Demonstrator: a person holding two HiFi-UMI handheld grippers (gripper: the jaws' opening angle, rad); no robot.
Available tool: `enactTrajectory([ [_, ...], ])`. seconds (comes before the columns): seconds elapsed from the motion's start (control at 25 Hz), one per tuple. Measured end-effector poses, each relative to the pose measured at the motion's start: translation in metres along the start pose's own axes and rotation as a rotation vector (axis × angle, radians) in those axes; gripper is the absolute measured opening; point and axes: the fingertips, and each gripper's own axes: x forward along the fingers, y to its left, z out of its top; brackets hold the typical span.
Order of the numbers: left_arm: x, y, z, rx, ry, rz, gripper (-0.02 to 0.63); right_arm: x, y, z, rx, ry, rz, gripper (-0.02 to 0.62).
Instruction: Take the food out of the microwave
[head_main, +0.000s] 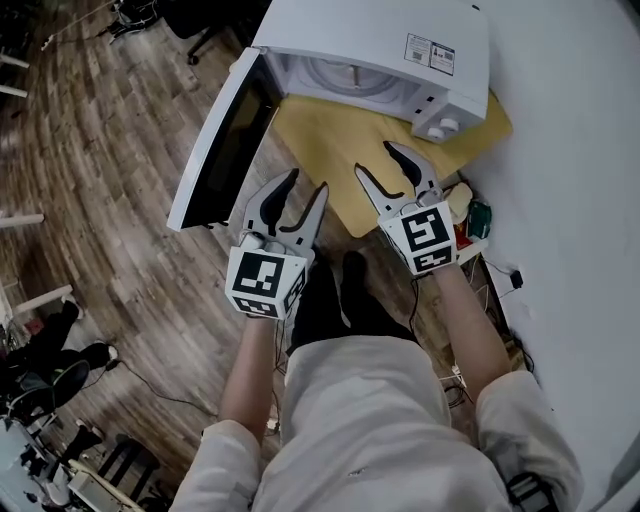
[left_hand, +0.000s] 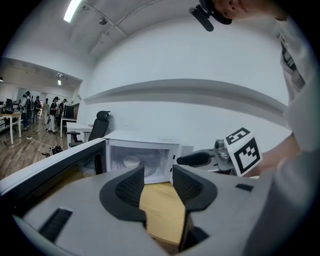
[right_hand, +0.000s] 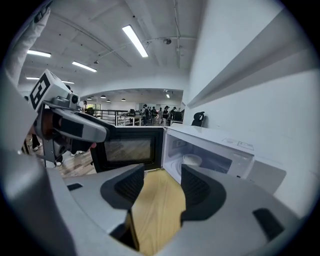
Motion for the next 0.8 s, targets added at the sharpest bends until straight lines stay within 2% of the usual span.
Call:
enactTrajectory([
  [0.44,0.028,0.028,-0.026,-0.031,0.041,-0.045,0.16,0.059,-0.013,-0.015,-0.061,0.05,-0.055,0.216],
  [0.8,0.051,0.056,-0.039,-0.005,0.055,-0.043,0.16,0.104,-0.028,-0.032,-0.127,0.076,-0.081,0.216],
])
